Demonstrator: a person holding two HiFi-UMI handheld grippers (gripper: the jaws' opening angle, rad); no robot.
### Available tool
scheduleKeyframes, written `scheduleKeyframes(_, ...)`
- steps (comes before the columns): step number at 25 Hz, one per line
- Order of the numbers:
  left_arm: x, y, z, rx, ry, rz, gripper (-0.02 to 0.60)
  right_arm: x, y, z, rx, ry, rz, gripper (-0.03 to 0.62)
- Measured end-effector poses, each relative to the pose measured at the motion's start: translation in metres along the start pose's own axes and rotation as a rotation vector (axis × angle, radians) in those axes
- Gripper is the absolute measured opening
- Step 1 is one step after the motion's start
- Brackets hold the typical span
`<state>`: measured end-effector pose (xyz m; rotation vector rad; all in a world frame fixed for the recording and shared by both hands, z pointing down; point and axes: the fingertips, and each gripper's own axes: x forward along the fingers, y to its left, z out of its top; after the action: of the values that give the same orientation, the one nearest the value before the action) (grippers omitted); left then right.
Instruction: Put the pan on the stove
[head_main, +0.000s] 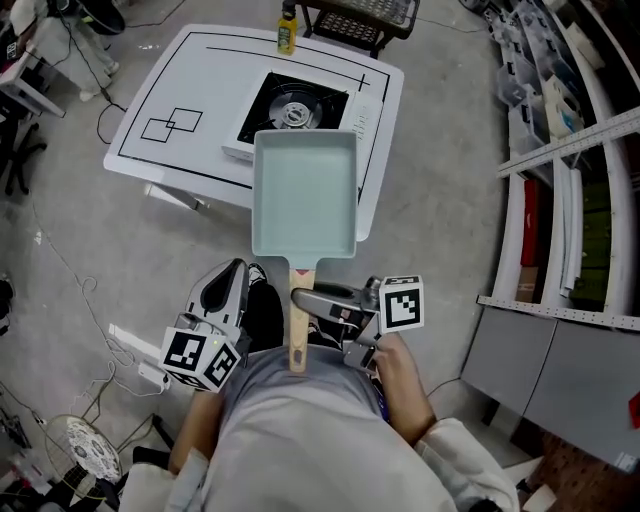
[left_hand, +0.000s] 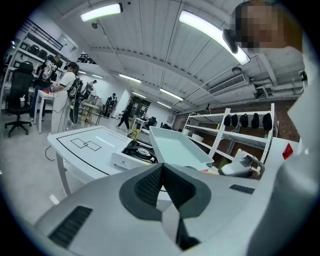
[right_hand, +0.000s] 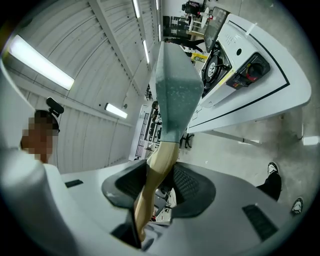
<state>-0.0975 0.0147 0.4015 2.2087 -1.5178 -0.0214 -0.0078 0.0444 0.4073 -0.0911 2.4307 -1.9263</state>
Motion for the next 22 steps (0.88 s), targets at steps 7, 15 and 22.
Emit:
scheduleKeyframes(7,0.017,0.044,0.033,0.016,0.007,-0.035,-0.002,0.041,-0.002,0.034,-0.004,-0.048,-0.009,0.158)
scheduleKeyframes(15,0.039,0.081,0.067,0.039,0.0,-0.115,-0.002,0.079,0.002,0.068,-0.03,-0.125,-0.022,0.16)
scheduleKeyframes(22,0.047,0.099,0.085,0.039,-0.018,-0.151,-0.002,0.097,0.002,0.081,-0.048,-0.167,-0.041,0.16)
